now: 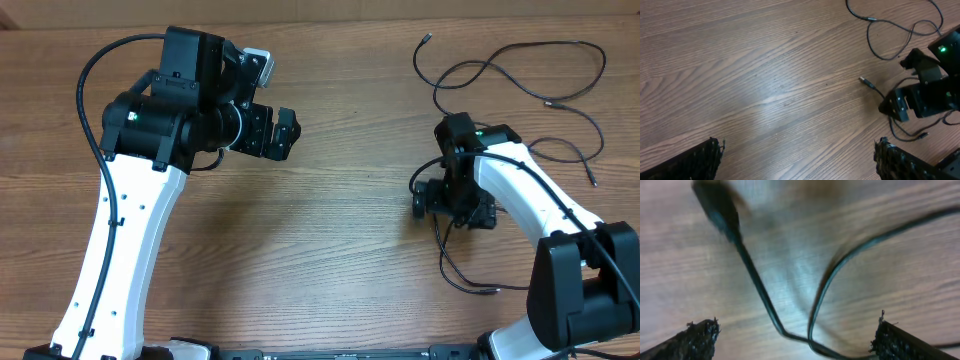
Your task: Untangle cables
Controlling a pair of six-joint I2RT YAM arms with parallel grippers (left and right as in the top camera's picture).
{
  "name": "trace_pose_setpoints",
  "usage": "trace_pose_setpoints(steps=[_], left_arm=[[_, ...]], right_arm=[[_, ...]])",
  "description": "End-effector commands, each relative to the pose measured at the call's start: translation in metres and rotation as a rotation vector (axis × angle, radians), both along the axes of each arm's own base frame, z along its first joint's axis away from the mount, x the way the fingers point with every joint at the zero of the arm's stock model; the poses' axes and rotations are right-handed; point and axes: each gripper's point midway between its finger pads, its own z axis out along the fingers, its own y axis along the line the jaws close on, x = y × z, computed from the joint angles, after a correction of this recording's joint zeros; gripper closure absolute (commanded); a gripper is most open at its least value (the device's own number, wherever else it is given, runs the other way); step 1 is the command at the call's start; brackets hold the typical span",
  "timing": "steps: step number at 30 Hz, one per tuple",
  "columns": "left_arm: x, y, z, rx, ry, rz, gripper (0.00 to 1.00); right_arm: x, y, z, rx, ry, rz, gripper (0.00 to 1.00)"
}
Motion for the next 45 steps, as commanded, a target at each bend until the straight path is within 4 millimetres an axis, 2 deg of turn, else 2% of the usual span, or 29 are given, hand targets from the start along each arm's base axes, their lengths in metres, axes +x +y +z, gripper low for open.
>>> trace_pose_setpoints(steps=[1, 6, 9, 11, 15, 19, 22, 28, 36, 40, 45], left_arm=[[-0.001, 0.002, 0.005, -0.002, -0.013, 0.01, 0.0], [-0.002, 0.002, 0.004, 0.0, -0.008, 0.01, 0.0], [-0.002, 0.002, 0.004, -0.001, -0.009, 0.01, 0.0], [-0.002, 0.002, 0.004, -0.001, -0.01, 0.01, 0.01], [-0.002, 0.002, 0.004, -0.002, -0.012, 0.01, 0.0], [-0.002, 0.002, 0.004, -0.002, -0.011, 0.01, 0.0], [-0.002, 0.002, 0.004, -0.002, -0.011, 0.01, 0.0], [-0.002, 0.002, 0.004, -0.001, -0.008, 0.01, 0.0], [-0.003, 0.002, 0.003, 0.0, -0.006, 0.01, 0.01], [-0.003, 0.002, 0.004, 0.0, -0.006, 0.01, 0.0], [-0.002, 0.002, 0.004, -0.001, -0.01, 0.01, 0.0]], right_arm=[[0.018, -0.019, 0.011, -0.014, -0.076, -0.148, 0.0], [0.023, -0.065, 0.011, -0.015, -0.088, -0.316, 0.0], [0.02, -0.1, 0.011, -0.005, -0.088, -0.454, 0.0], [0.019, -0.117, 0.011, 0.036, -0.092, -0.542, 0.0], [0.012, -0.136, 0.014, 0.157, -0.088, -0.697, 0.0], [0.001, -0.156, 0.014, 0.157, -0.078, -0.778, 0.0], [-0.005, -0.169, 0.013, 0.107, -0.077, -0.799, 0.0], [-0.02, -0.221, 0.013, -0.23, -0.107, -1.022, 0.0], [-0.005, -0.243, 0.015, -0.3, -0.214, -1.064, 0.0], [-0.007, -0.239, 0.012, -0.285, -0.196, -1.063, 0.0], [-0.013, -0.229, -0.004, -0.252, -0.174, -1.064, 0.0]])
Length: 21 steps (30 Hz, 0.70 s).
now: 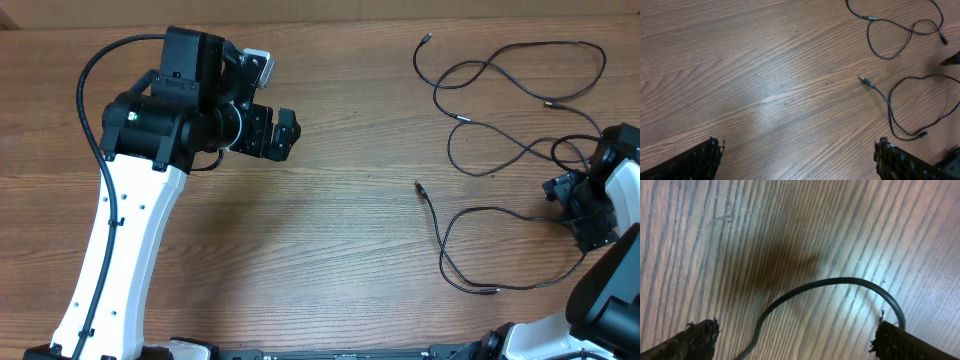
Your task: Untangle cables
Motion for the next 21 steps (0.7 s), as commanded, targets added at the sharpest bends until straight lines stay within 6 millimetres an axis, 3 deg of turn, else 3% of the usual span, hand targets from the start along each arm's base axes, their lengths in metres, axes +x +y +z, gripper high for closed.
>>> trace_pose_setpoints(steps=[1, 11, 21], left_arm=[[-0.001, 0.002, 0.005, -0.002, -0.014, 0.009, 0.0], [-0.002, 0.002, 0.004, -0.001, -0.007, 0.009, 0.01], [-0.002, 0.002, 0.004, -0.001, -0.01, 0.009, 0.01]], right_arm=[[-0.003, 0.001, -0.005, -0.007, -0.023, -0.017, 0.0], [0.006, -0.008, -0.013, -0.049, -0.074, -0.024, 0.0], [0.001, -0.023, -0.02, -0.055, -0.076, -0.091, 0.02]])
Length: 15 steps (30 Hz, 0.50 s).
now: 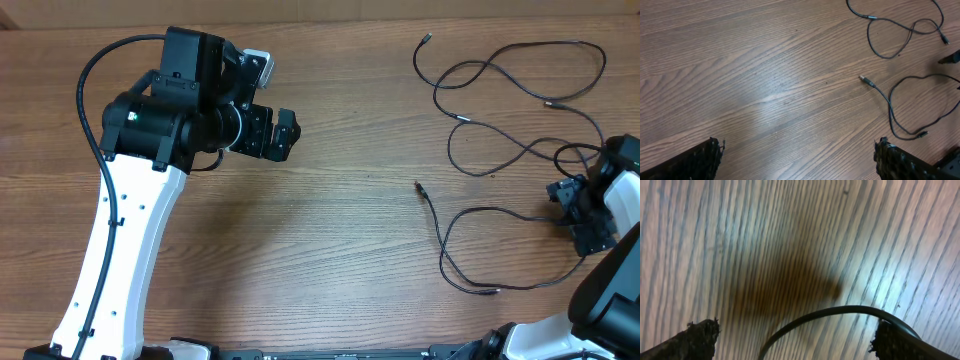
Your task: Untangle cables
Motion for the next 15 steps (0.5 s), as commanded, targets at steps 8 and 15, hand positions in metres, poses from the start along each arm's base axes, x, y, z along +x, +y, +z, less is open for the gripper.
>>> trace_pose_setpoints(steps=[8, 15], left_arm=[[-0.001, 0.002, 0.004, -0.002, -0.012, 0.009, 0.0], [0.0, 0.002, 0.005, -0.004, -0.018, 0.009, 0.0]], right_arm=[[-0.006, -0.007, -0.003, -0.011, 0.009, -0.043, 0.05], [-0.013, -0.004, -0.004, -0.007, 0.041, -0.045, 0.04]])
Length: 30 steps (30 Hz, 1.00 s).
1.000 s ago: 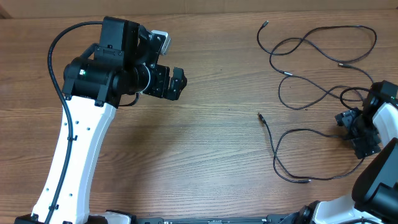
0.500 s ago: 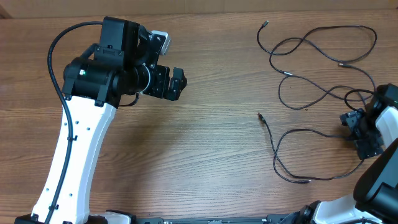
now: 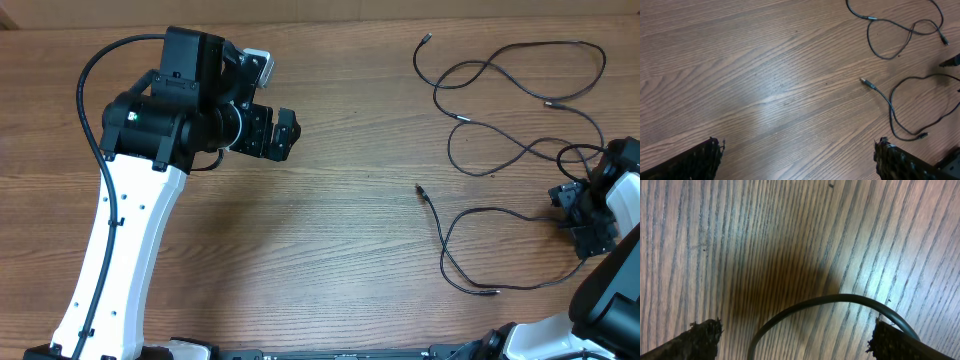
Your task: Untangle cables
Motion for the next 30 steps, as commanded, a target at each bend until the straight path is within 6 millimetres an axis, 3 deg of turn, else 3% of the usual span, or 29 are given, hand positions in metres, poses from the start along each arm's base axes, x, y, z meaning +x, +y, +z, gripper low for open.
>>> trace_pose_setpoints(steps=[1, 8, 13, 17, 23, 27, 30], left_arm=[[-0.002, 0.002, 0.004, -0.002, -0.011, 0.009, 0.01], [-0.003, 0.002, 0.004, -0.001, -0.006, 0.009, 0.0], [-0.004, 0.002, 0.003, 0.002, 0.001, 0.009, 0.01], [-0.004, 0.002, 0.003, 0.002, 0.001, 0.009, 0.01], [-0.004, 0.002, 0.003, 0.002, 0.0, 0.009, 0.0], [-0.004, 0.002, 0.003, 0.002, 0.0, 0.009, 0.0], [-0.004, 0.003, 0.003, 0.002, 0.0, 0.009, 0.0]], right_arm=[[-0.006, -0.006, -0.002, -0.024, 0.02, -0.026, 0.04], [-0.01, -0.011, -0.009, -0.051, 0.045, -0.085, 0.06], [-0.001, -0.018, -0.015, -0.068, 0.016, -0.091, 0.08], [0.002, -0.019, -0.014, -0.076, 0.004, -0.091, 0.27], [0.002, -0.02, -0.014, -0.079, 0.002, -0.093, 0.32], [0.002, -0.024, -0.013, -0.101, 0.006, -0.095, 0.48], [0.007, -0.028, -0.012, -0.117, -0.017, -0.097, 0.53]])
